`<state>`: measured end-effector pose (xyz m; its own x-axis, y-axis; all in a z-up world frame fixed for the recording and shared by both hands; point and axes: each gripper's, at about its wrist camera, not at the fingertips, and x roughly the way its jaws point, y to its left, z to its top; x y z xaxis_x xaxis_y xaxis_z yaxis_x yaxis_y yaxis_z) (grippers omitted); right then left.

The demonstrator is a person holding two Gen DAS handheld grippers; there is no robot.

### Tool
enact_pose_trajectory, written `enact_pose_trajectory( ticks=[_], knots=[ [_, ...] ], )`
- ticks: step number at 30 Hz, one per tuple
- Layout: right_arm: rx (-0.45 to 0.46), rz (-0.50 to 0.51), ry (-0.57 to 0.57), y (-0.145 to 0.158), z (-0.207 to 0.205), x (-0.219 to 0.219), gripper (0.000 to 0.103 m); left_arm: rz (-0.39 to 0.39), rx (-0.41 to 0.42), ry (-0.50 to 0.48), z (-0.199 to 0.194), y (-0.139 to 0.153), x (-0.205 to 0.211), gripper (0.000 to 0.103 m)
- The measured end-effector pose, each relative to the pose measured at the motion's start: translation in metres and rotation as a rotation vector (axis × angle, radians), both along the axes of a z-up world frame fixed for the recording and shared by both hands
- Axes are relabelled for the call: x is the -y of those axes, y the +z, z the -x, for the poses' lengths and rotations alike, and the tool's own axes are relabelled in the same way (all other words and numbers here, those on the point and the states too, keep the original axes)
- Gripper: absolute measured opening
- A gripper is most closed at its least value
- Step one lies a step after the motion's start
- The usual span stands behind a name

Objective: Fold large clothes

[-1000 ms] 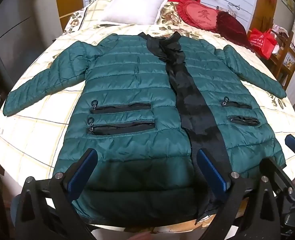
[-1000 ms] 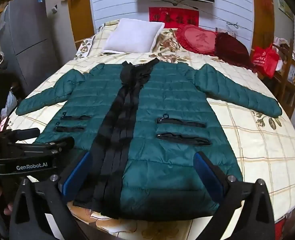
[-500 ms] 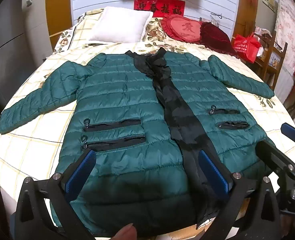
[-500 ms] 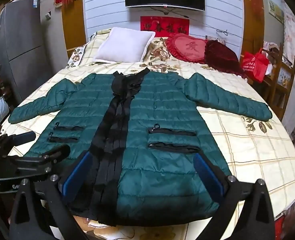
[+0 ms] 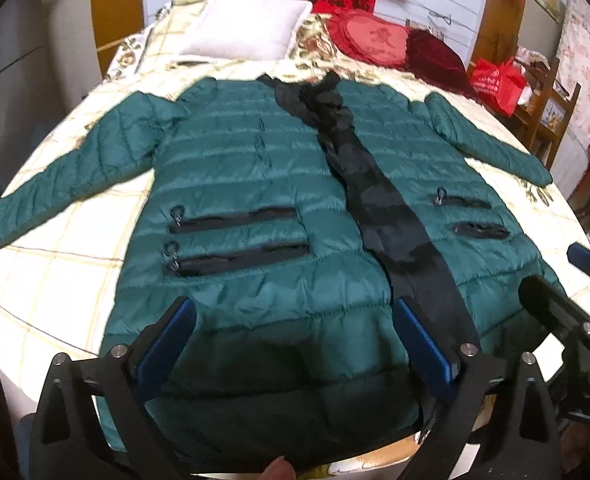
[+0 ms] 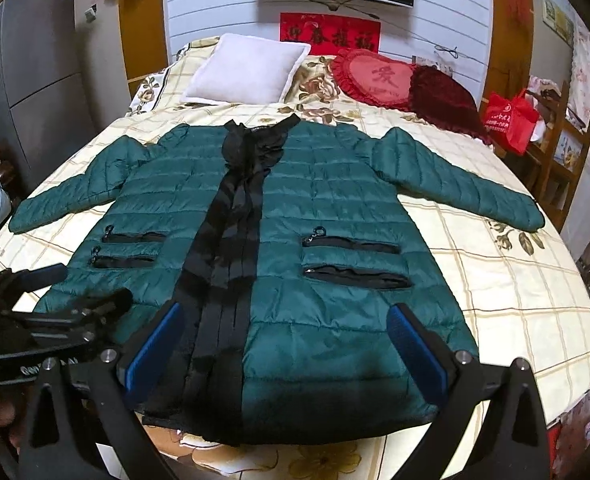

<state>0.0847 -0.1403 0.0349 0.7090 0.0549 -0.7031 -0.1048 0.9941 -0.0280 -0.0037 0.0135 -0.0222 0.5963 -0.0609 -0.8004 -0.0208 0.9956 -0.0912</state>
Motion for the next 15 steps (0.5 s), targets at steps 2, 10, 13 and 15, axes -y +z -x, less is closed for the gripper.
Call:
enact_pose_trajectory(
  ticks=[2, 10, 13, 15],
  knots=[
    [-0.001, 0.003, 0.001, 0.0002, -0.0002, -0.0007, 0.102, 0.026, -0.014, 0.000, 0.0002, -0.0033, -0.0012, 0.071],
    [-0.002, -0.016, -0.018, 0.0000, -0.0016, 0.0042, 0.102, 0.050, 0.000, -0.003, 0.0008, 0.0027, -0.0014, 0.071],
    [0.000, -0.018, -0.016, 0.0001, -0.0005, 0.0067, 0.102, 0.066, 0.004, -0.001, 0.0008, 0.0043, -0.0018, 0.072],
    [0.001, -0.020, -0.016, 0.0007, -0.0003, 0.0084, 0.102, 0.076, 0.008, 0.001, 0.0014, 0.0052, -0.0018, 0.073]
  ],
)
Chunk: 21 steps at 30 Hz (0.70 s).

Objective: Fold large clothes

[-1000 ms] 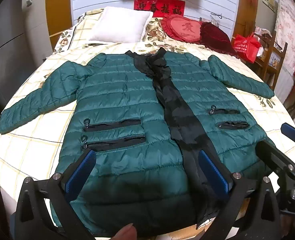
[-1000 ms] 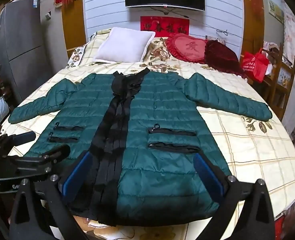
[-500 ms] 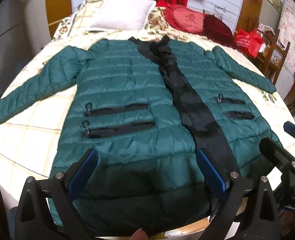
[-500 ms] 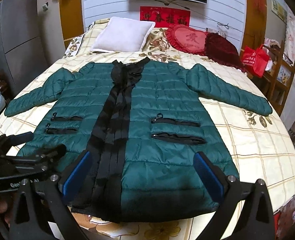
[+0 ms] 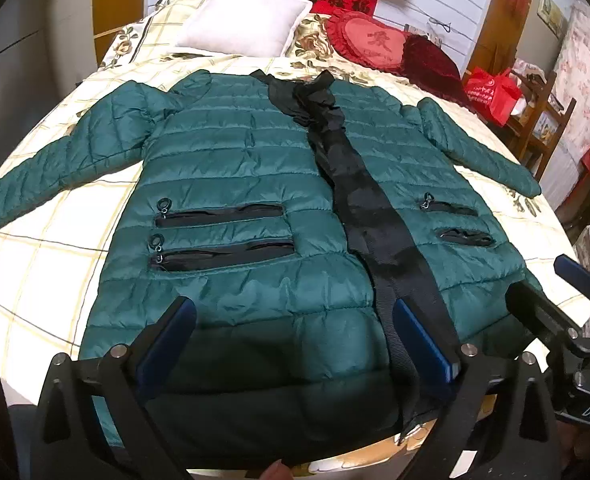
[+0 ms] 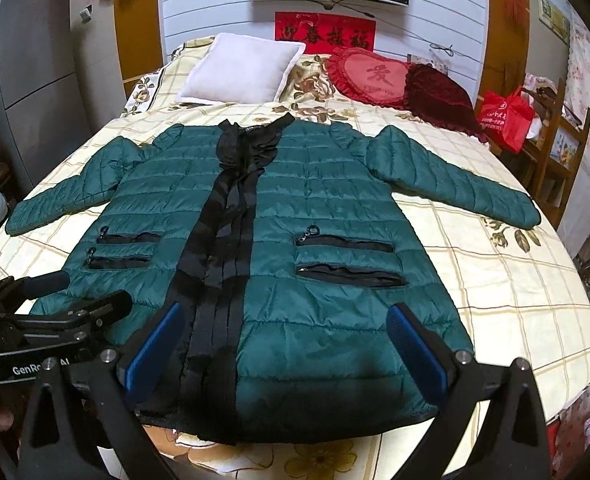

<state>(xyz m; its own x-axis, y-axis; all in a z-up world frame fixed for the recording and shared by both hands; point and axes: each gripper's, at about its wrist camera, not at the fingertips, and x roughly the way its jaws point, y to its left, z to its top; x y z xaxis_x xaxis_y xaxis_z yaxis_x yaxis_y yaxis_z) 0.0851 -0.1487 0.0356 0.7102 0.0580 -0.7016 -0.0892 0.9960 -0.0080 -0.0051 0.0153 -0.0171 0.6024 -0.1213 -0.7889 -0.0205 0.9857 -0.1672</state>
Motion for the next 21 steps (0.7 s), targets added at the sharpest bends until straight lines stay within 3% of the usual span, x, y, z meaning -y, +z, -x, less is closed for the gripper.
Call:
enact_pose_trajectory(
  ticks=[21],
  knots=[
    [-0.010, 0.006, 0.003, 0.0000, -0.0001, -0.0015, 0.102, 0.095, -0.006, -0.047, -0.0025, -0.0010, 0.0015, 0.073]
  ],
)
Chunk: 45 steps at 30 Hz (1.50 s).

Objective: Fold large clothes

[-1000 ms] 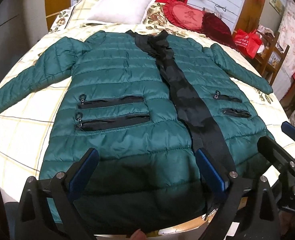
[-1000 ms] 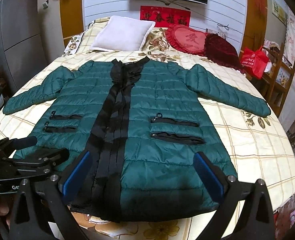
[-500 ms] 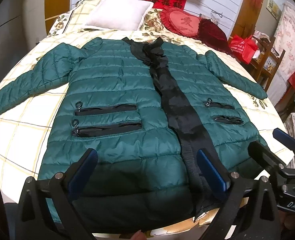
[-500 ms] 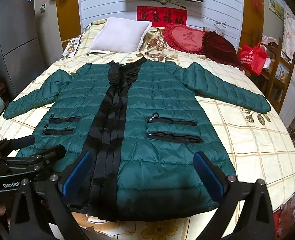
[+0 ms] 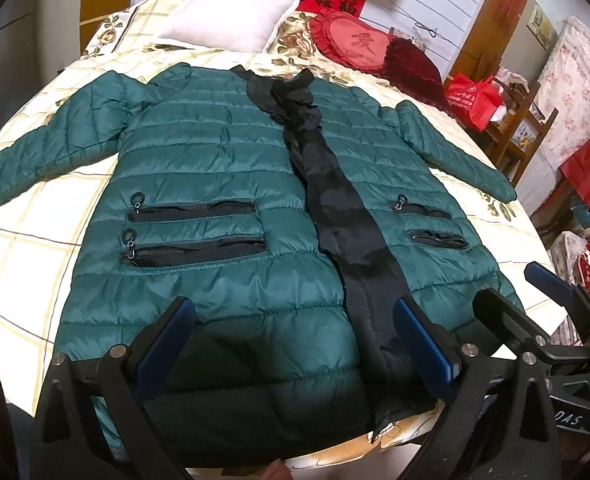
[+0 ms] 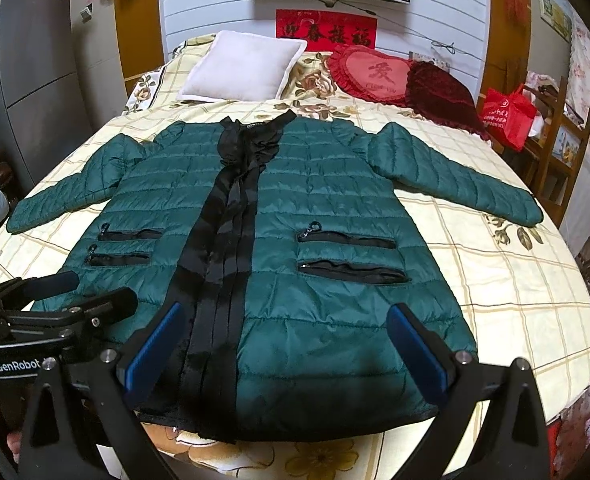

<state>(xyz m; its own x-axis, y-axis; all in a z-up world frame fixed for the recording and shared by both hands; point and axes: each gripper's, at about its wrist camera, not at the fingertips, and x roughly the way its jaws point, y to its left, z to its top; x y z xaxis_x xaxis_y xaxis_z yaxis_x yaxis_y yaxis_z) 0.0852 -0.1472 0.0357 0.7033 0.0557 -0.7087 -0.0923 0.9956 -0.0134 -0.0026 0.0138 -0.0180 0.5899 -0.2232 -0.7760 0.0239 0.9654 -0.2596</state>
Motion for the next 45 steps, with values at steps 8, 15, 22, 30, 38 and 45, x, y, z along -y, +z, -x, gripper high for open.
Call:
enact_pose_trajectory(
  ticks=[8, 15, 22, 30, 38, 45],
  knots=[
    [0.004, 0.006, -0.003, -0.002, -0.001, -0.001, 0.102, -0.002, -0.005, 0.027, 0.000, -0.004, -0.008, 0.073],
    [0.001, 0.011, -0.009, -0.002, -0.003, 0.001, 0.102, -0.009, -0.016, 0.074, -0.001, -0.006, -0.021, 0.073],
    [-0.001, 0.009, -0.012, -0.002, -0.004, 0.002, 0.102, -0.027, -0.012, 0.079, -0.001, -0.005, -0.021, 0.073],
    [-0.010, 0.004, -0.023, -0.007, -0.006, 0.007, 0.102, -0.032, -0.012, 0.075, -0.002, -0.005, -0.020, 0.073],
    [-0.012, 0.000, -0.028, -0.007, -0.009, 0.007, 0.102, -0.051, -0.014, 0.092, -0.004, -0.005, -0.024, 0.073],
    [0.000, 0.048, -0.008, 0.001, -0.023, -0.002, 0.102, -0.090, 0.004, 0.110, -0.009, 0.005, -0.031, 0.073]
  ],
)
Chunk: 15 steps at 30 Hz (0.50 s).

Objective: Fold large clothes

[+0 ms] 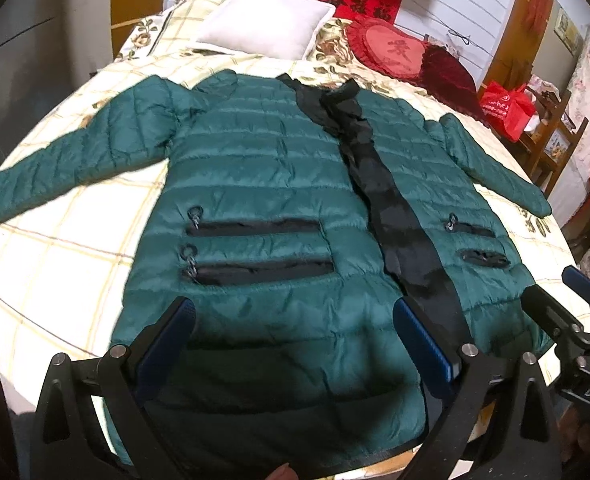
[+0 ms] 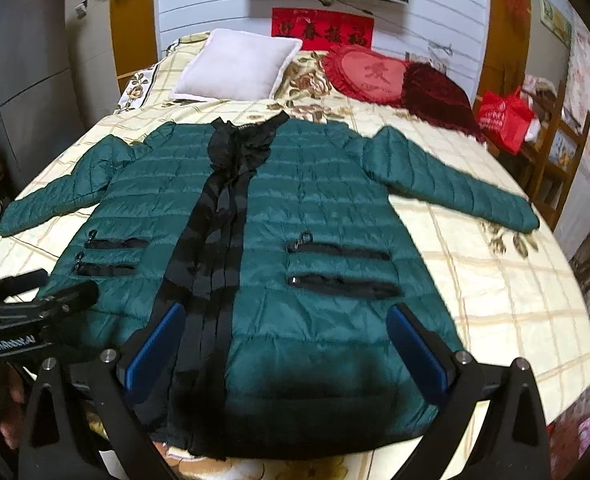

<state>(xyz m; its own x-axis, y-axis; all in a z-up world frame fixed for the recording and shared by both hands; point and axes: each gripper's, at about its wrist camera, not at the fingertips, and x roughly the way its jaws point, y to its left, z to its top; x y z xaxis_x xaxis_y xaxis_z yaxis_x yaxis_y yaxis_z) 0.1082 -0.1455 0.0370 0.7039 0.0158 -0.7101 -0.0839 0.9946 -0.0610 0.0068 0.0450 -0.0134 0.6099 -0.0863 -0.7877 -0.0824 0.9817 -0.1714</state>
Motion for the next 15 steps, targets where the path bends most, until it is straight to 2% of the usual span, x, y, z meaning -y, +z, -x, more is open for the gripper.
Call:
enact_pose_trajectory(
  ticks=[6, 15],
  knots=[
    [-0.004, 0.004, -0.014, -0.001, -0.015, 0.007, 0.102, -0.041, 0.007, 0.023, -0.010, 0.009, -0.007, 0.073],
    [0.005, 0.007, -0.031, -0.003, -0.039, 0.018, 0.102, -0.091, -0.013, 0.025, -0.036, 0.006, -0.002, 0.073]
  ],
)
